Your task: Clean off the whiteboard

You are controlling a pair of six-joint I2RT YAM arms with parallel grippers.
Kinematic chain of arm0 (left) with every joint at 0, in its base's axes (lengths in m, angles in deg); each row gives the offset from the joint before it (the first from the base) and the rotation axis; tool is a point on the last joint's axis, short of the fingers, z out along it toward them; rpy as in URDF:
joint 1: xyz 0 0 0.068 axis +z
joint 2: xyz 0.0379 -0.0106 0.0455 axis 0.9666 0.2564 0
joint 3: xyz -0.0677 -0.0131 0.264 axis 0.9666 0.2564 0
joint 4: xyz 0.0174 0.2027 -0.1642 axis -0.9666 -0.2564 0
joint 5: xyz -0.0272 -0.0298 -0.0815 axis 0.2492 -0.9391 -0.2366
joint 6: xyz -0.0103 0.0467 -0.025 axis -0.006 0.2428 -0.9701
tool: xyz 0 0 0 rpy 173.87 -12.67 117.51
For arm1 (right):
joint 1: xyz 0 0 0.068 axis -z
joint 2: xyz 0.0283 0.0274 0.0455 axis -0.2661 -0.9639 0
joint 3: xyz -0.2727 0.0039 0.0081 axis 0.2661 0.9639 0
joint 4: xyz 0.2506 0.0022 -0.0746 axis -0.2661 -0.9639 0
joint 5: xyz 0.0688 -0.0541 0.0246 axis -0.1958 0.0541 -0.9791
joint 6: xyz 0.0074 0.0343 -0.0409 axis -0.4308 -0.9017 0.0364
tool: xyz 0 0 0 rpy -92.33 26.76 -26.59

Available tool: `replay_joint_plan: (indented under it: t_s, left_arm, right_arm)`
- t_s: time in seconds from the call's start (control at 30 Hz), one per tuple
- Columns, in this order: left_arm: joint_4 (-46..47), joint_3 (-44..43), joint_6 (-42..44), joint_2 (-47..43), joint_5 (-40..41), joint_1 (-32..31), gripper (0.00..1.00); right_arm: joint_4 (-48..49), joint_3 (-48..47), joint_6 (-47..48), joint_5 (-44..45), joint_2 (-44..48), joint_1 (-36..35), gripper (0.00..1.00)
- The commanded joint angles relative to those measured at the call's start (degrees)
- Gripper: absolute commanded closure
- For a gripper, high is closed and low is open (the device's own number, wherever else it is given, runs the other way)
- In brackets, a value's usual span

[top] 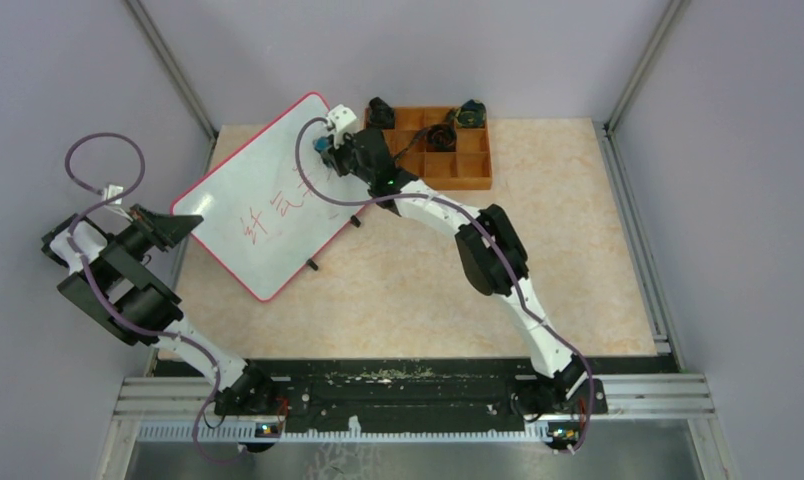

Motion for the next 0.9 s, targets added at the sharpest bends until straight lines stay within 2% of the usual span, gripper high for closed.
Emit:
replay_joint_plan:
  t_s: [0.0,0.2,0.5,0.87]
  left_arm:
    - [5.86,0.58,4.92,0.12,4.99,1.34,1.00]
    - [5.88,0.72,5.00,0.15,5.00,1.33,1.00]
    - [5.91,0.74,5.18,0.51,5.02,1.37,1.00]
    - [5.83,1.11,5.43,0.46,5.40,1.30,1.00]
  right_arm:
    - [0.12,0.81,-0.66,-5.53,1.36,-5.37,1.00]
    - [0.63,2.29,-0.02,-3.44,2.22,-5.56,1.00]
    - [2.75,6.87,-3.64,-3.16,2.95,1.29,1.00]
    - [5.26,10.78,-5.88,-2.38,4.20,5.85,1.00]
